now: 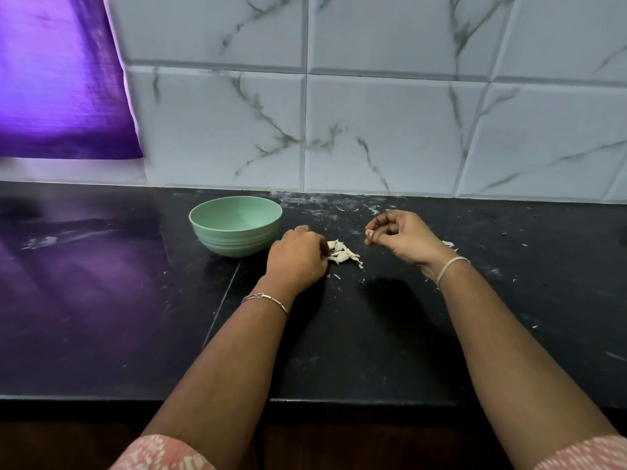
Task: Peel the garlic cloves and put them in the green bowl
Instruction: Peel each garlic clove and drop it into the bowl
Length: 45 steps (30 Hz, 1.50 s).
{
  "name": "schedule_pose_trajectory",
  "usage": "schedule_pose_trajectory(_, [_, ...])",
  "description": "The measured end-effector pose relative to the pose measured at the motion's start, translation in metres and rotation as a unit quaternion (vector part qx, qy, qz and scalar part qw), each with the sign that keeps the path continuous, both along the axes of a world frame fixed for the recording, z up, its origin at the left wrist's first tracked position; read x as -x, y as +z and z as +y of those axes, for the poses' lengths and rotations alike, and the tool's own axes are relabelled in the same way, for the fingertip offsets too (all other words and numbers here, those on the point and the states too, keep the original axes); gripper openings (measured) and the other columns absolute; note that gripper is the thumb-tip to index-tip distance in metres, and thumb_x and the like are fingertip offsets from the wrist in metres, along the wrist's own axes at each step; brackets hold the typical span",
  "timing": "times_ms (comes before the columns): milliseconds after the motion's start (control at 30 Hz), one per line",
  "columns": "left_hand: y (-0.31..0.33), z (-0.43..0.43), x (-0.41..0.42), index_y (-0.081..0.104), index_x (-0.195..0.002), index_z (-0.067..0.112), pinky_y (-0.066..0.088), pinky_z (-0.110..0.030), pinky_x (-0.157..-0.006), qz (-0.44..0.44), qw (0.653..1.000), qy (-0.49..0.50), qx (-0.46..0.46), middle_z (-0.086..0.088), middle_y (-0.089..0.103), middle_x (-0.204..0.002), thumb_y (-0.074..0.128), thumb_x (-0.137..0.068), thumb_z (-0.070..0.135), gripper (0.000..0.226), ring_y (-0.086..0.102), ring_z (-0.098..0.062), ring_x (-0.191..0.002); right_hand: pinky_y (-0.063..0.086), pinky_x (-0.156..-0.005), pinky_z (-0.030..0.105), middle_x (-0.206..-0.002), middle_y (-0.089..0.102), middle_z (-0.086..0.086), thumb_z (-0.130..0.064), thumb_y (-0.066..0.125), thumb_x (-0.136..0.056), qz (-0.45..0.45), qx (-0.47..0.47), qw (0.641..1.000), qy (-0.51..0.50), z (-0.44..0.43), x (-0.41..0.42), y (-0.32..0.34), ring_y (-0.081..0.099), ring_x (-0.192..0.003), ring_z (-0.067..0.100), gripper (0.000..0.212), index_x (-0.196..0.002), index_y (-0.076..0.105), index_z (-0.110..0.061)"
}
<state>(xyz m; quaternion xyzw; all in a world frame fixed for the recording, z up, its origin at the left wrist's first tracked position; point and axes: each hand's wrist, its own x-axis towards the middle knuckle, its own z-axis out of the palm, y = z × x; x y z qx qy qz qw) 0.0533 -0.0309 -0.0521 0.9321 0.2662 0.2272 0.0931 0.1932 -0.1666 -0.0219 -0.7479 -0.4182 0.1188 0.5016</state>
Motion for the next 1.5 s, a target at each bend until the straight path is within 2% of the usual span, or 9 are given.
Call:
schedule_pose_trajectory(333, [-0.005, 0.008, -0.007, 0.067, -0.107, 0.021, 0.048, -0.041, -0.086, 0.009, 0.997, 0.022, -0.073, -0.004, 0.056, -0.115, 0.055, -0.092, 0.03, 0.021, 0.053, -0.026, -0.112, 0.048, -0.08, 0.016, -0.072, 0.072, 0.002, -0.008, 0.073, -0.084, 0.009, -0.019, 1.0, -0.01, -0.001, 0.001, 0.002, 0.067, -0.073, 0.006, 0.011, -0.09, 0.065, -0.01])
schedule_pose_trajectory(500, [-0.001, 0.006, -0.006, 0.068, -0.106, 0.027, 0.045, -0.039, -0.089, -0.051, 0.998, -0.001, -0.032, -0.002, 0.052, -0.115, 0.062, -0.089, 0.032, 0.019, 0.049, -0.024, -0.115, 0.042, -0.057, 0.002, -0.061, 0.069, -0.004, -0.005, 0.075, -0.081, 0.036, -0.031, 0.999, -0.023, -0.006, -0.003, 0.005, 0.064, -0.056, -0.004, 0.011, -0.088, 0.07, 0.002])
schedule_pose_trajectory(567, [0.002, -0.003, -0.007, 0.067, -0.111, 0.039, 0.035, -0.041, -0.101, -0.047, 0.997, -0.067, 0.008, 0.001, 0.048, -0.128, 0.062, -0.09, 0.041, 0.022, 0.038, -0.022, -0.127, 0.042, -0.06, 0.005, -0.066, 0.069, -0.001, -0.007, 0.074, -0.083, 0.032, -0.037, 0.998, -0.037, -0.007, -0.008, 0.005, 0.062, -0.057, -0.004, 0.011, -0.088, 0.071, 0.002])
schedule_pose_trajectory(667, [0.001, -0.014, -0.01, 0.057, -0.121, 0.058, 0.011, -0.049, -0.113, 0.037, 0.989, -0.139, 0.032, 0.005, 0.022, -0.157, 0.051, -0.093, 0.054, 0.028, 0.01, -0.019, -0.145, 0.043, -0.067, 0.012, -0.072, 0.07, 0.001, -0.009, 0.072, -0.085, 0.03, -0.041, 0.997, -0.053, -0.007, -0.012, 0.004, 0.062, -0.067, 0.002, 0.014, -0.092, 0.073, 0.003])
schedule_pose_trajectory(833, [-0.007, -0.013, -0.013, 0.041, -0.136, 0.058, -0.005, -0.053, -0.115, 0.153, 0.982, -0.114, -0.007, -0.001, -0.005, -0.164, 0.031, -0.098, 0.059, 0.039, -0.011, -0.022, -0.149, 0.04, -0.051, 0.004, -0.074, 0.067, 0.007, 0.002, 0.068, -0.086, 0.047, -0.025, 0.998, -0.024, -0.008, -0.005, 0.007, 0.061, -0.052, -0.006, 0.014, -0.097, 0.068, 0.01])
schedule_pose_trajectory(1067, [-0.008, -0.003, -0.012, 0.022, -0.152, 0.038, -0.004, -0.057, -0.114, 0.174, 0.984, -0.046, -0.02, -0.006, -0.004, -0.164, 0.03, -0.1, 0.053, 0.054, -0.008, -0.025, -0.15, 0.036, -0.041, 0.007, -0.078, 0.068, 0.012, 0.003, 0.07, -0.084, 0.058, -0.012, 0.998, -0.021, -0.014, 0.003, 0.014, 0.056, -0.045, -0.006, 0.015, -0.096, 0.068, 0.01])
schedule_pose_trajectory(1233, [-0.007, 0.002, -0.012, 0.031, -0.149, 0.039, 0.002, -0.056, -0.115, 0.138, 0.99, -0.021, -0.014, -0.007, 0.009, -0.163, 0.033, -0.102, 0.043, 0.047, 0.002, -0.026, -0.149, 0.032, -0.039, 0.007, -0.075, 0.067, 0.009, -0.002, 0.068, -0.087, 0.054, 0.009, 0.998, -0.01, -0.014, 0.005, 0.016, 0.054, -0.045, -0.004, 0.008, -0.092, 0.07, 0.004])
schedule_pose_trajectory(1333, [-0.007, 0.005, -0.011, 0.034, -0.147, 0.04, 0.005, -0.056, -0.116, 0.132, 0.991, -0.011, -0.008, -0.007, 0.015, -0.161, 0.036, -0.102, 0.039, 0.046, 0.007, -0.026, -0.148, 0.034, -0.042, 0.012, -0.071, 0.071, 0.002, -0.009, 0.072, -0.084, 0.038, 0.08, 0.996, 0.008, -0.014, 0.002, 0.013, 0.05, -0.053, 0.002, 0.003, -0.084, 0.072, -0.005])
schedule_pose_trajectory(1500, [-0.005, 0.006, -0.011, 0.043, -0.143, 0.032, 0.019, -0.052, -0.112, 0.044, 0.999, 0.002, 0.021, -0.001, 0.034, -0.153, 0.042, -0.099, 0.023, 0.045, 0.025, -0.024, -0.142, 0.032, -0.039, 0.013, -0.068, 0.068, -0.001, -0.014, 0.07, -0.088, 0.015, 0.209, 0.975, 0.075, -0.005, 0.012, 0.004, 0.044, -0.043, 0.002, 0.009, -0.081, 0.068, -0.01])
